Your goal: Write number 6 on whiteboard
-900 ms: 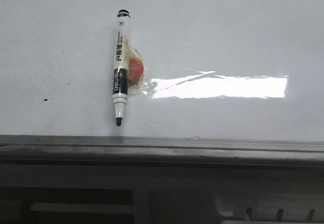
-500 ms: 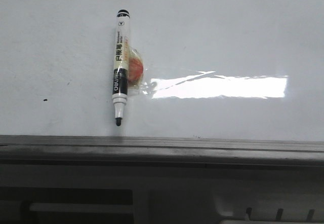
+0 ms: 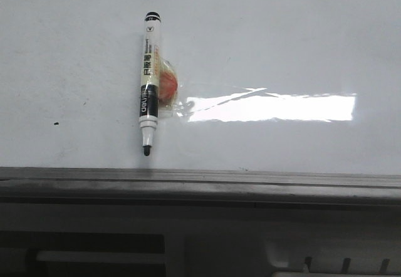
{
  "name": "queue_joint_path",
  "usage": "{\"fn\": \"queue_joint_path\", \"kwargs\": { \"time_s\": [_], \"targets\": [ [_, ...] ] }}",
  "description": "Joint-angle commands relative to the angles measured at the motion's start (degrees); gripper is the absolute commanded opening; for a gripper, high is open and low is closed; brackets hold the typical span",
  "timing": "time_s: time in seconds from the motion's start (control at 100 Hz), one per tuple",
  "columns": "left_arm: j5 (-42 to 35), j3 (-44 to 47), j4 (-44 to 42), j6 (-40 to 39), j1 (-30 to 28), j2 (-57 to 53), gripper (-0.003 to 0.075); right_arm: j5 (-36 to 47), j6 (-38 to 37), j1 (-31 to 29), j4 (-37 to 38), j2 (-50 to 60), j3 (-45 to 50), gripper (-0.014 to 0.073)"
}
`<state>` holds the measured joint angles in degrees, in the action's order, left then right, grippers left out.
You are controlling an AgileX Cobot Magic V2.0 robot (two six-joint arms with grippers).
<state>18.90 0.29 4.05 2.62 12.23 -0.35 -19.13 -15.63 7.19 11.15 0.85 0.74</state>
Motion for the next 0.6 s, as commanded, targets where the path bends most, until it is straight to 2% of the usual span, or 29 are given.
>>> {"fn": "queue_joint_path", "kwargs": {
  "time_s": [0.0, 0.28, 0.4, 0.49, 0.59],
  "targets": [
    [-3.41, 2.51, 0.02, -0.49, -0.04, -1.81, -0.0019, 0.95, 0.24, 0.1, 0.85, 0.86, 1.56, -0.0064],
    [-5.64, 2.51, 0.53, -0.49, -0.04, -1.81, -0.0019, 3.06, 0.24, 0.1, 2.33, 0.86, 1.56, -0.0064],
    [-11.57, 2.51, 15.89, -0.49, -0.04, -1.81, -0.0019, 14.03, 0.13, 0.1, 3.05, 0.86, 1.56, -0.0064],
    [-17.55, 2.51, 23.14, -0.49, -0.04, -1.81, -0.0019, 25.85, 0.13, 0.1, -2.37, 0.86, 1.56, -0.0064],
    [-24.43, 2.51, 33.13, -0.49, -0.04, -1.81, -0.0019, 35.15, 0.13, 0.1, -6.96, 0.86, 1.56, -0.0064]
  ]
}}
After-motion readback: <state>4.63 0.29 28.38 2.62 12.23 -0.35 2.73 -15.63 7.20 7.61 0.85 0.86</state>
